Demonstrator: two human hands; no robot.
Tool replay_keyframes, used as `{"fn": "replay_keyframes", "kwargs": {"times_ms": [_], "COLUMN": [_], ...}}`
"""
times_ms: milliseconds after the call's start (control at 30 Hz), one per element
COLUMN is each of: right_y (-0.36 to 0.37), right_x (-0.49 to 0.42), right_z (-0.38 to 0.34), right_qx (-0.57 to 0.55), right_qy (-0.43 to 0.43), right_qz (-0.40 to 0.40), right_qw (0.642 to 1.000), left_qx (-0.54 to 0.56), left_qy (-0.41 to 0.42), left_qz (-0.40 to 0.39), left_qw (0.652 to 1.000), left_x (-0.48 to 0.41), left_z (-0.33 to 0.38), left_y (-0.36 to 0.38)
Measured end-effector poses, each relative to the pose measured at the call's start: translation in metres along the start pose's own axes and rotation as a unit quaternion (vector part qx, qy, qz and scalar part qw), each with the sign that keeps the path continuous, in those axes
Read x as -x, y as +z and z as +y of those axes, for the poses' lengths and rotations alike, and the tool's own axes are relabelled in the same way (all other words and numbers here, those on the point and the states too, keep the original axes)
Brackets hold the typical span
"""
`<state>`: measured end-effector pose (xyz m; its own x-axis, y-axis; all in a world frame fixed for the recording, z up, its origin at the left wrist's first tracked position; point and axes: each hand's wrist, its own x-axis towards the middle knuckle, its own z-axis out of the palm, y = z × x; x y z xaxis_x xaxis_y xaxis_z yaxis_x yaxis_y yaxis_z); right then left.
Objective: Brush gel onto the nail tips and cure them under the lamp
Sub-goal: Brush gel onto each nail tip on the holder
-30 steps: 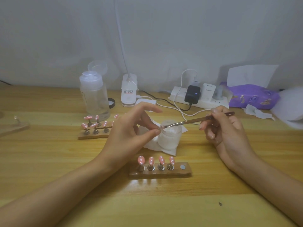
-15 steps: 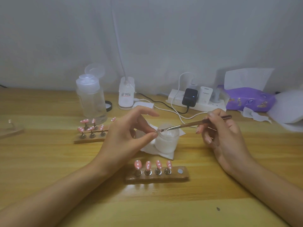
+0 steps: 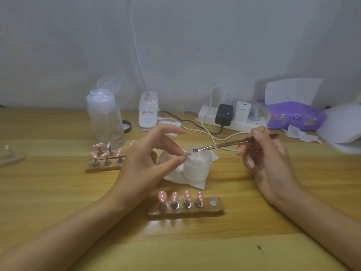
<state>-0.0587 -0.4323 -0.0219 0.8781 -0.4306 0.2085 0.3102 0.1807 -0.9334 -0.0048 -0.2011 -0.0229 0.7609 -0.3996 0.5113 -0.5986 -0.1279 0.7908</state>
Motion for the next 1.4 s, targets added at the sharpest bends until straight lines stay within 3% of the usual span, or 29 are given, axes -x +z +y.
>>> {"fn": "replay_keyframes", "kwargs": {"times_ms": [267,433,600,733,967,1233,1333,1400], "right_y": [0.001,0.002,0.0,0.001,0.002,0.002,0.002,0.0], "right_x": [-0.002,-0.002,-0.005,-0.005,-0.006,-0.006,-0.005,-0.006], "right_z": [-0.003,-0.003,-0.002,-0.002,-0.003,-0.002,-0.003,-0.003], "right_qx": [-0.03,-0.033,-0.049,-0.057,-0.057,-0.064,-0.067,-0.078], "right_qy": [0.038,0.032,0.037,0.034,0.04,0.044,0.048,0.057], "right_qz": [0.046,0.039,0.045,0.056,0.053,0.058,0.061,0.064], "right_qw": [0.998,0.998,0.997,0.996,0.996,0.995,0.995,0.993], "left_qx": [0.074,0.064,0.007,-0.131,-0.32,-0.351,-0.353,-0.308], "left_qy": [0.011,0.052,0.088,0.13,0.113,0.095,0.135,0.154], "left_qz": [0.001,-0.025,-0.092,-0.177,-0.181,-0.154,-0.17,-0.165], "left_qw": [0.997,0.996,0.992,0.967,0.923,0.919,0.91,0.924], "left_x": [0.0,-0.003,0.004,0.017,0.024,0.026,0.017,0.007], "left_z": [0.005,0.03,0.06,0.071,0.059,0.051,0.049,0.042], "left_y": [-0.002,-0.004,0.012,0.031,0.043,0.041,0.033,0.015]}}
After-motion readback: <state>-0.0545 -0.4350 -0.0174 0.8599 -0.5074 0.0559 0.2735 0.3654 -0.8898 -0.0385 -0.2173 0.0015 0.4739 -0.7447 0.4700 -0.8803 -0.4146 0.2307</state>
